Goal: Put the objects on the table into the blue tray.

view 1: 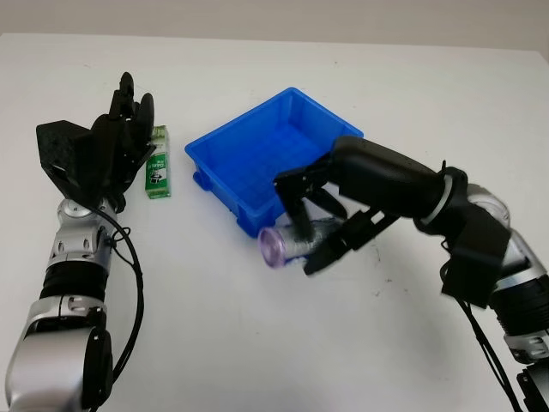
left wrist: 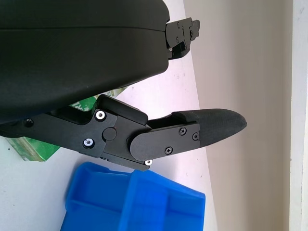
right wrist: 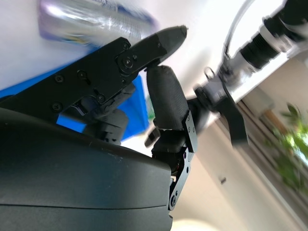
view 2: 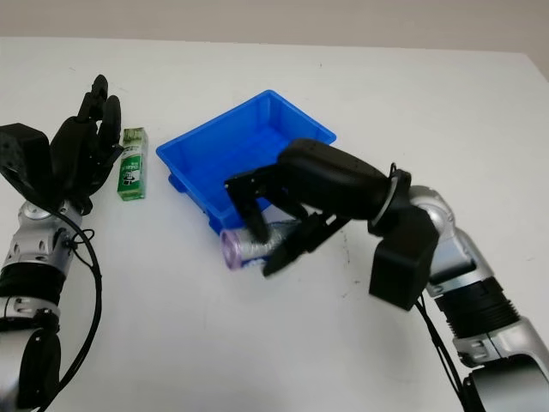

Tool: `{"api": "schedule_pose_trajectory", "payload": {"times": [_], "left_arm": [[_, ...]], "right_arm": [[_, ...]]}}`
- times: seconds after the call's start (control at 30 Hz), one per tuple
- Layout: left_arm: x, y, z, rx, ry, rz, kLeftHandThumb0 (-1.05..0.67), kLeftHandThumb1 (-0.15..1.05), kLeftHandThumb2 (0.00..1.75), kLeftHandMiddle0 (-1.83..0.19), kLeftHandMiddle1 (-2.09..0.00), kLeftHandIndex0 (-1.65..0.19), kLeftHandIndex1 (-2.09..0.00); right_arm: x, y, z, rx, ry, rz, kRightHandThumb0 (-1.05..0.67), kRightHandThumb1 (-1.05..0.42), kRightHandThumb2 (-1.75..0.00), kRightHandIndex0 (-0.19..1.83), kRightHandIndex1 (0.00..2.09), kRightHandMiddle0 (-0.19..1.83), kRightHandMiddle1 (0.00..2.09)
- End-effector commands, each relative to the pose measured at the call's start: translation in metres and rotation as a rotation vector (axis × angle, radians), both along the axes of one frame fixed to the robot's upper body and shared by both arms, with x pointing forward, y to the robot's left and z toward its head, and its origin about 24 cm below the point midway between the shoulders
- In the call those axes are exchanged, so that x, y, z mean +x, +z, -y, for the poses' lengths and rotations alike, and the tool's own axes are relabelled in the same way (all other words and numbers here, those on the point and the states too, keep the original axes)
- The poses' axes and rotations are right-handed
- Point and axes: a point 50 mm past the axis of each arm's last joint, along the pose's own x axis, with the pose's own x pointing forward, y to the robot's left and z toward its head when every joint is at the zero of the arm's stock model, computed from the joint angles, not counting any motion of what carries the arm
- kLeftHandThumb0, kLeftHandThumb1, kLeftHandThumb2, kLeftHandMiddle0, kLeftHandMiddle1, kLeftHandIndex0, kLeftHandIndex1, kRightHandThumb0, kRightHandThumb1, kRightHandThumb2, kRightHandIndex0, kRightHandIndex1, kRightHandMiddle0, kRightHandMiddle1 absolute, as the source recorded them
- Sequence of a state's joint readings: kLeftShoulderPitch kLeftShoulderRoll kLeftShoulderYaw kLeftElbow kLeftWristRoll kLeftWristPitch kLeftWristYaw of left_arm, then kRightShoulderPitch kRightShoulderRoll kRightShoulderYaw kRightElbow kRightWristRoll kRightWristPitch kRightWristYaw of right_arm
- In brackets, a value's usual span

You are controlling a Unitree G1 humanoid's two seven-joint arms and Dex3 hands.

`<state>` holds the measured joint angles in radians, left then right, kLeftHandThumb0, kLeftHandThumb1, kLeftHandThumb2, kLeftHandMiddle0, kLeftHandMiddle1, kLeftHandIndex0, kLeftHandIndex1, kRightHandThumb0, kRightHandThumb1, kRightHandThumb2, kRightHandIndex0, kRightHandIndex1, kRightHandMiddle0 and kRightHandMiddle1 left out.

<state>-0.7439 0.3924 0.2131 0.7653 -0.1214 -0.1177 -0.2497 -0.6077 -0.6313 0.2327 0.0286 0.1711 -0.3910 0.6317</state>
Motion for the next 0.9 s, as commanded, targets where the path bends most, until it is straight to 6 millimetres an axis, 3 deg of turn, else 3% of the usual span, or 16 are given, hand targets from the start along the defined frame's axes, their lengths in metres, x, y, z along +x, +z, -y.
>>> {"api": "schedule_pose_trajectory", "payload": {"times": [0.0,0.13,0.27,0.47,0.57,0.7,0.73,0.8,0.87], "left_arm": [[0.000,0.004,-0.002,0.014,0.006,0.009,-0.77,1.05,0.61,0.19,0.00,0.19,0.00],[0.001,0.005,-0.002,0.013,0.007,0.011,-0.77,1.05,0.61,0.19,0.00,0.19,0.00],[0.001,0.005,-0.001,0.016,0.007,0.014,-0.77,1.05,0.61,0.19,0.00,0.19,0.00],[0.001,0.003,-0.001,0.016,0.010,0.003,-0.77,1.05,0.61,0.19,0.00,0.19,0.00],[0.000,0.002,-0.001,0.013,0.007,0.006,-0.77,1.05,0.61,0.19,0.00,0.19,0.00],[-0.001,0.001,-0.002,0.016,0.007,0.006,-0.77,1.05,0.61,0.19,0.00,0.19,0.00],[-0.001,0.001,-0.003,0.018,0.008,0.004,-0.77,1.05,0.62,0.19,0.00,0.19,0.00],[-0.002,0.001,-0.004,0.016,0.009,0.004,-0.78,1.05,0.62,0.19,0.00,0.19,0.00],[-0.002,0.002,-0.004,0.015,0.008,0.006,-0.78,1.05,0.61,0.19,0.00,0.19,0.00]], "right_arm": [[-0.002,0.019,-0.001,0.047,0.004,0.006,-0.33,-1.05,-0.26,1.61,2.09,1.13,2.09],[0.002,0.037,0.002,0.117,-0.032,-0.016,-0.36,-1.05,-0.33,1.55,2.09,0.95,2.09],[0.008,0.047,0.005,0.204,-0.086,0.004,-0.39,-1.05,-0.32,1.52,2.09,0.99,2.09],[0.026,0.049,0.012,0.321,-0.165,-0.011,-0.29,-1.05,-0.32,1.33,2.09,1.00,2.09],[0.035,0.047,0.018,0.333,-0.213,-0.006,-0.29,-1.05,-0.34,1.32,2.09,1.00,2.09],[0.037,0.046,0.024,0.289,-0.253,0.031,-0.34,-1.02,-0.18,1.08,2.09,0.71,2.09],[0.036,0.047,0.026,0.242,-0.272,0.061,-0.40,-0.95,-0.11,0.82,2.07,0.53,2.05],[0.029,0.052,0.028,0.106,-0.338,0.125,-0.49,-0.85,-0.06,0.52,1.92,0.33,1.80],[0.013,0.063,0.029,-0.109,-0.406,0.213,-0.60,-0.78,-0.05,0.32,1.48,0.24,1.24]]}}
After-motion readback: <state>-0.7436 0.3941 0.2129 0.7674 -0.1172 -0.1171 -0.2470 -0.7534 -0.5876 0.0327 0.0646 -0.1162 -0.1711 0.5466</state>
